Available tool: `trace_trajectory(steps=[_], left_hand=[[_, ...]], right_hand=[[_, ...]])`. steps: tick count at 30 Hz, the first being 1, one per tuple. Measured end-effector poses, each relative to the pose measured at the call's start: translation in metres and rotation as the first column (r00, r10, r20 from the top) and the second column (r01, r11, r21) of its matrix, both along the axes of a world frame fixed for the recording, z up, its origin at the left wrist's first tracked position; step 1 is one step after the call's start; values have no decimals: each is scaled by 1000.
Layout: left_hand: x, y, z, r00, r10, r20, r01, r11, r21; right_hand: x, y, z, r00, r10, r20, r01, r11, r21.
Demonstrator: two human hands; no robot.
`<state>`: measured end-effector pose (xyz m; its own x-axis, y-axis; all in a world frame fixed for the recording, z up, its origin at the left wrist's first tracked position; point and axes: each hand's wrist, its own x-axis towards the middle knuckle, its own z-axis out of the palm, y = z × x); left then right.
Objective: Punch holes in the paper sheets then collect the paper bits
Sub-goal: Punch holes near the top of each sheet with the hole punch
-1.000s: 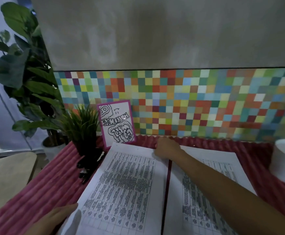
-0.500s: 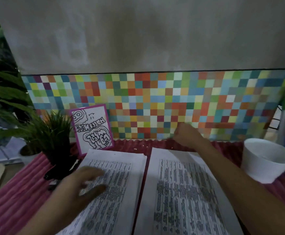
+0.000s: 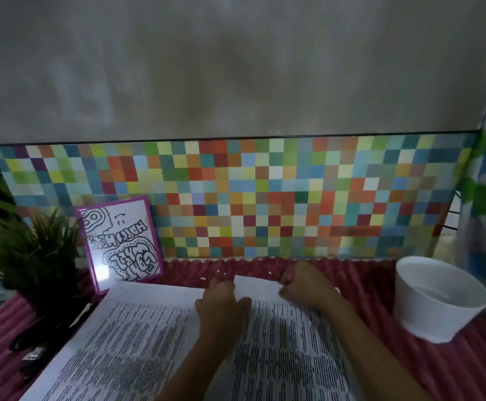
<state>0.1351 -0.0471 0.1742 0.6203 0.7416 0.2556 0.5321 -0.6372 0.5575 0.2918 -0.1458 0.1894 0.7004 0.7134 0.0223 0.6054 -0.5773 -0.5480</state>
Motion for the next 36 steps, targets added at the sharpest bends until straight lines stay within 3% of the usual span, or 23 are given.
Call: trace_trajectory(steps=[4,14,17,24,29,33,36], left_hand=[[-2,2,-4,979,-2,206,26,994,-110],[-3,9,-3,936,-118,333,147,987,-66],[-1,10,-2,921,-108,374,150,985,-85],[2,15,3,888,-41,458,166,957,-237],[3,22,0,841,23,541,201,914,-352],[0,22,4,786,119,606,280,806,-521],[-1,21,6,768,83,635,323,806,-496]], right_hand=[[-1,1,4,1000,-11,4,11,1000,20],[-3,10,-1,992,-8,124,0,998,64],[-4,9,1,995,-44,89,31,989,144],[5,3,7,996,-86,11,84,984,155],[4,-5,13,995,-67,-75,78,984,161],[2,-11,17,987,4,-163,29,980,199],[-1,-8,16,991,1,-130,28,975,220]])
